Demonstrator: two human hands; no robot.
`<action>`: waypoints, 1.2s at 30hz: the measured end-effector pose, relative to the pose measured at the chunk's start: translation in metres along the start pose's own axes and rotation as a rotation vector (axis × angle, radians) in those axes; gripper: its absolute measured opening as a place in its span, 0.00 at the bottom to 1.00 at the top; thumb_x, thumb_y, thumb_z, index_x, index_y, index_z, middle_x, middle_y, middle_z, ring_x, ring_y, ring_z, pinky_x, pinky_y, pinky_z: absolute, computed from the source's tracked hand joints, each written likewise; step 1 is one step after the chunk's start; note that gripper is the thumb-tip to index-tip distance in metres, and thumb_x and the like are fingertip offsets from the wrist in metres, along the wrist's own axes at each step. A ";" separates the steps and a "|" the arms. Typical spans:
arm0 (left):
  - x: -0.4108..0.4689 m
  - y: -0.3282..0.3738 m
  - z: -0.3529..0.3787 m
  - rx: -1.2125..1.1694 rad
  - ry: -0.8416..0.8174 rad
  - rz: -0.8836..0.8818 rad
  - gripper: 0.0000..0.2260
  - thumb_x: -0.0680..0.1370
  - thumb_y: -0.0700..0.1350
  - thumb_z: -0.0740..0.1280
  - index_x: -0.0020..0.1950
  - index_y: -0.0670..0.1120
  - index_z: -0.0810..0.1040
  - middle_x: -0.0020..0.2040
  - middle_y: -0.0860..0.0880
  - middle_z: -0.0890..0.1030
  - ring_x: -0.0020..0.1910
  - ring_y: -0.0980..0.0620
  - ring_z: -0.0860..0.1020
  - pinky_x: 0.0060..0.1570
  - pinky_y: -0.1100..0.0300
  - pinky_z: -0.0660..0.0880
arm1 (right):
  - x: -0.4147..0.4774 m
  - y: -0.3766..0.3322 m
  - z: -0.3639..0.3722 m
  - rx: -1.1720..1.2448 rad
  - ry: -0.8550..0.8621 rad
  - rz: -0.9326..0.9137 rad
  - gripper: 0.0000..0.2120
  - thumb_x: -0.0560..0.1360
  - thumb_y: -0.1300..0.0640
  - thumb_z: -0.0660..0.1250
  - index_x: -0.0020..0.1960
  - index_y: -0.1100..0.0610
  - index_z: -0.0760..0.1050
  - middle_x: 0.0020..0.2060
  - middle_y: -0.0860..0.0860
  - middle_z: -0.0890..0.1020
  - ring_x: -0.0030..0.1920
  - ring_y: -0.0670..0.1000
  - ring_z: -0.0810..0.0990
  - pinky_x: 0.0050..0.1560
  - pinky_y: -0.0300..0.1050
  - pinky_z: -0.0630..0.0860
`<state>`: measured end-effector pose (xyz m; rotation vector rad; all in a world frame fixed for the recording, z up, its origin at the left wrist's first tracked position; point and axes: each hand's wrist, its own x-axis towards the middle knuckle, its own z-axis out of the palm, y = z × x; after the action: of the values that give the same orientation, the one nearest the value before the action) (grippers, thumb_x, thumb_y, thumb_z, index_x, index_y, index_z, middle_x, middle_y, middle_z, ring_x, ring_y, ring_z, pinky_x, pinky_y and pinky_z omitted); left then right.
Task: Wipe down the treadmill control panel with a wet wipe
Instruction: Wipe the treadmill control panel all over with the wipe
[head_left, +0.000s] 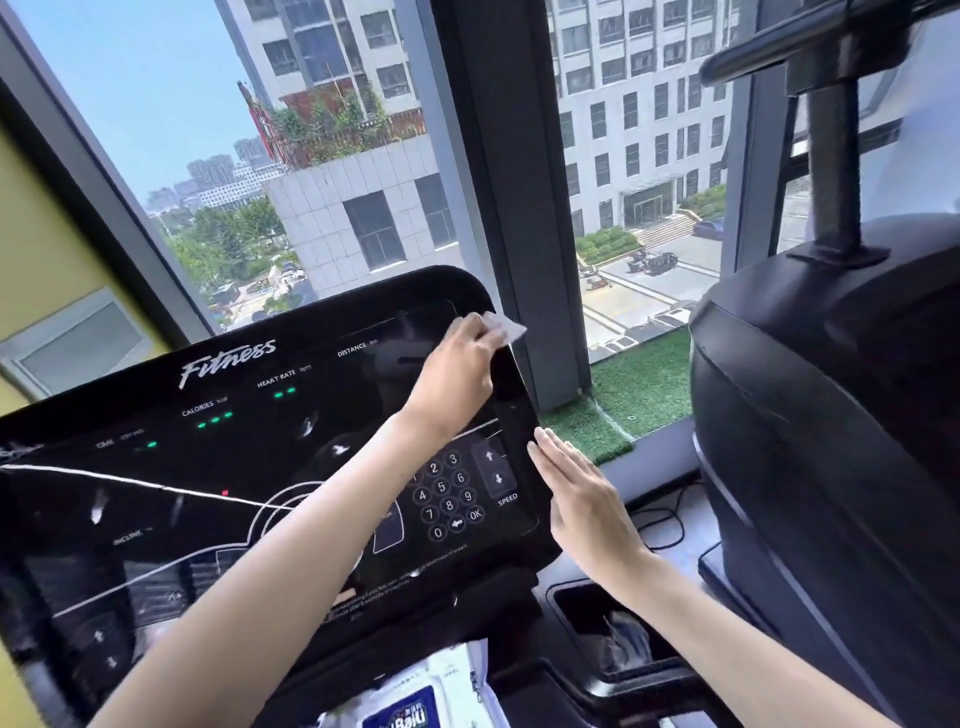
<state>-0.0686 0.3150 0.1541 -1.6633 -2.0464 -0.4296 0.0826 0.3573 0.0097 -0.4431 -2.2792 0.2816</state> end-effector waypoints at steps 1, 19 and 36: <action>-0.001 0.002 0.001 -0.018 0.041 -0.035 0.17 0.71 0.26 0.62 0.56 0.38 0.78 0.48 0.43 0.74 0.49 0.44 0.73 0.44 0.52 0.78 | -0.002 -0.001 0.000 -0.007 -0.015 -0.012 0.34 0.58 0.77 0.70 0.64 0.66 0.72 0.64 0.59 0.74 0.65 0.56 0.73 0.65 0.52 0.68; -0.031 0.013 0.017 -0.069 0.053 -0.068 0.16 0.72 0.27 0.64 0.57 0.39 0.78 0.46 0.43 0.74 0.47 0.44 0.74 0.40 0.52 0.78 | -0.004 -0.001 0.003 -0.057 -0.058 -0.025 0.34 0.57 0.78 0.70 0.64 0.69 0.71 0.65 0.62 0.72 0.65 0.58 0.72 0.64 0.58 0.63; -0.041 0.019 0.025 -0.092 0.079 -0.120 0.17 0.71 0.28 0.63 0.57 0.40 0.77 0.46 0.44 0.74 0.46 0.45 0.74 0.38 0.55 0.77 | -0.006 -0.002 0.004 -0.068 -0.114 -0.041 0.35 0.61 0.76 0.68 0.68 0.68 0.67 0.69 0.61 0.66 0.69 0.57 0.65 0.67 0.56 0.60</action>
<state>-0.0477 0.2976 0.1099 -1.5541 -2.1037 -0.6291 0.0835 0.3524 0.0038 -0.4237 -2.4127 0.2134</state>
